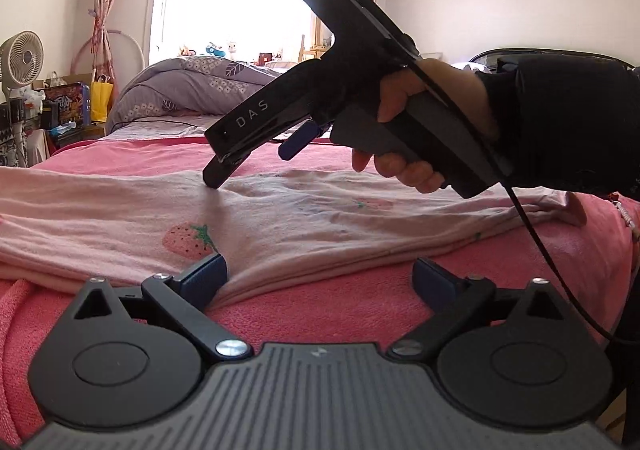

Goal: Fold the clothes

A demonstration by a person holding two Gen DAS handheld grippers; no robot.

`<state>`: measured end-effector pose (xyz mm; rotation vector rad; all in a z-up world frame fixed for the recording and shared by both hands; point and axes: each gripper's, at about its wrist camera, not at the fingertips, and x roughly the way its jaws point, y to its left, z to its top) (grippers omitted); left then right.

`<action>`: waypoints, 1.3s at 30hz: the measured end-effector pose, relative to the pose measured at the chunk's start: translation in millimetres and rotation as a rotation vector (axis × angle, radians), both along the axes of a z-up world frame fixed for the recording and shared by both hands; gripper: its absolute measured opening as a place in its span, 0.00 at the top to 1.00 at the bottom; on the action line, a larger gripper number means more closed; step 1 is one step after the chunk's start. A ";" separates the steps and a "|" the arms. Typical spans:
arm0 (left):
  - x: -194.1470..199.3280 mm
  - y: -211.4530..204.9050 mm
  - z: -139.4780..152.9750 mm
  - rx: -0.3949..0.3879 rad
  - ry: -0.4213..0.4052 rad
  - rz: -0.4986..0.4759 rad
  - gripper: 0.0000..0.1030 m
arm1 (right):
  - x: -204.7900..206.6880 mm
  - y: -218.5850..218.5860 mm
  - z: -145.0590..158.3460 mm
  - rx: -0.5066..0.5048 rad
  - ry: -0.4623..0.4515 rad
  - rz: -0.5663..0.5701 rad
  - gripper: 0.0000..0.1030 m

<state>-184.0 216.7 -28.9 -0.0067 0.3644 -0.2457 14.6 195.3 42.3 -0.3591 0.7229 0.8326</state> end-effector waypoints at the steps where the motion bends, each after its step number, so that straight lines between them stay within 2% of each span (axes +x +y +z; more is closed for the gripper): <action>1: -0.6 0.4 0.4 -0.003 -0.003 0.000 0.03 | -6.3 9.4 -2.8 -0.026 -0.023 0.026 0.00; 3: 0.3 2.7 2.1 -0.012 -0.007 -0.001 0.03 | -8.5 31.8 -13.8 -0.067 -0.094 0.040 0.00; 6: -0.4 2.7 2.0 -0.015 -0.012 -0.001 0.03 | 15.6 49.6 -18.7 0.002 -0.050 -0.021 0.00; 10: -3.1 3.6 1.2 -0.020 -0.018 -0.004 0.03 | 24.5 57.0 -1.9 0.045 -0.029 -0.051 0.02; 14: -4.8 6.7 0.6 -0.042 -0.020 -0.012 0.02 | -6.7 69.2 7.0 0.026 0.003 0.127 0.00; 17: -6.1 6.6 0.8 -0.046 -0.022 -0.013 0.02 | -19.0 104.6 -11.1 -0.037 -0.034 0.186 0.00; 24: -5.7 9.5 0.2 -0.056 -0.027 -0.019 0.01 | 27.1 149.2 -7.2 0.111 0.091 0.073 0.02; 27: -5.2 11.8 -0.6 -0.065 -0.028 -0.021 0.01 | 28.9 134.2 8.2 0.184 0.125 0.082 0.04; 30: -5.7 12.3 -0.7 -0.068 -0.029 -0.021 0.01 | 18.4 105.3 26.7 0.189 0.098 0.125 0.03; 34: -5.7 13.1 -0.2 -0.075 -0.030 -0.022 0.00 | -4.2 32.8 45.6 0.200 0.040 0.125 0.00; 39: -5.0 13.5 0.8 -0.068 -0.032 -0.014 0.00 | -13.0 -87.3 35.8 0.174 0.017 -0.093 0.00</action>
